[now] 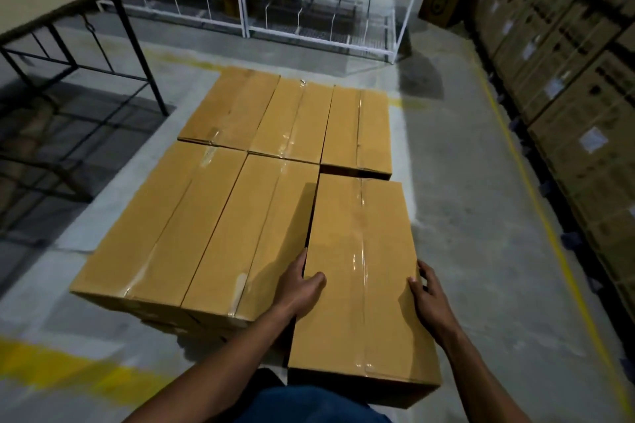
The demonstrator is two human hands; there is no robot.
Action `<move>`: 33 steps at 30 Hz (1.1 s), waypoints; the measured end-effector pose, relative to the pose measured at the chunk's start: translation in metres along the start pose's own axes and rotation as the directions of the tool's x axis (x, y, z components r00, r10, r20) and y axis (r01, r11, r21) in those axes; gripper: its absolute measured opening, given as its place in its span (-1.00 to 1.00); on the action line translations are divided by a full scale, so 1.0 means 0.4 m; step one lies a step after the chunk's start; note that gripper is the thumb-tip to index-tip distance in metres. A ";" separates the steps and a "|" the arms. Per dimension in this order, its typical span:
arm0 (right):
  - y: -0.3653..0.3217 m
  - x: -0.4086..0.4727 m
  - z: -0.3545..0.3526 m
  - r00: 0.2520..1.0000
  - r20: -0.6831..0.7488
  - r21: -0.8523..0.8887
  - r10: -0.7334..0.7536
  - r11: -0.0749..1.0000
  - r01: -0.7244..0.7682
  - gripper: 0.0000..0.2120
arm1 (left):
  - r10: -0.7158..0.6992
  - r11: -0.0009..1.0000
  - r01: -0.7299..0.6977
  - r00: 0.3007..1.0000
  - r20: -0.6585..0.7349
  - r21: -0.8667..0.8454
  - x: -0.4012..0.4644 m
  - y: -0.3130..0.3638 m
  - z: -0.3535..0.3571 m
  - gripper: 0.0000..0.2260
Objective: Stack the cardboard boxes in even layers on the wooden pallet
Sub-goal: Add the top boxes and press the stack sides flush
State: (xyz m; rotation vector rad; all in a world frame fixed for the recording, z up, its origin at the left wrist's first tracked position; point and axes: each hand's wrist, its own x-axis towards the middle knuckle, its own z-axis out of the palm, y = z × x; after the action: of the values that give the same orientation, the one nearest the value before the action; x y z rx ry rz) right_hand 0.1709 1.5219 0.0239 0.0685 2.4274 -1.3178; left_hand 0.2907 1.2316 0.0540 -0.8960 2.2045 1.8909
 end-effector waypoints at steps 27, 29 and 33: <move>0.072 -0.029 0.176 0.901 0.073 -0.050 0.428 0.904 -0.425 -0.35 | -0.095 0.394 -0.386 0.886 0.454 0.834 0.075 -0.261 -0.101 0.37; 0.079 -0.037 0.180 0.889 0.084 -0.058 0.449 0.893 -0.446 -0.33 | -0.105 0.347 -0.400 0.882 0.458 0.849 0.076 -0.270 -0.101 0.39; 0.102 -0.027 0.182 0.894 0.077 -0.078 0.442 0.896 -0.437 -0.35 | -0.101 0.309 -0.418 0.879 0.467 0.854 0.072 -0.269 -0.101 0.39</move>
State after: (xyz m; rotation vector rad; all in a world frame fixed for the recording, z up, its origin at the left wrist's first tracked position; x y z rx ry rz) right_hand 0.2119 1.4866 -0.0405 0.5012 2.1942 -1.0176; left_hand 0.3317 1.1778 -0.0433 0.0365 2.4870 0.3566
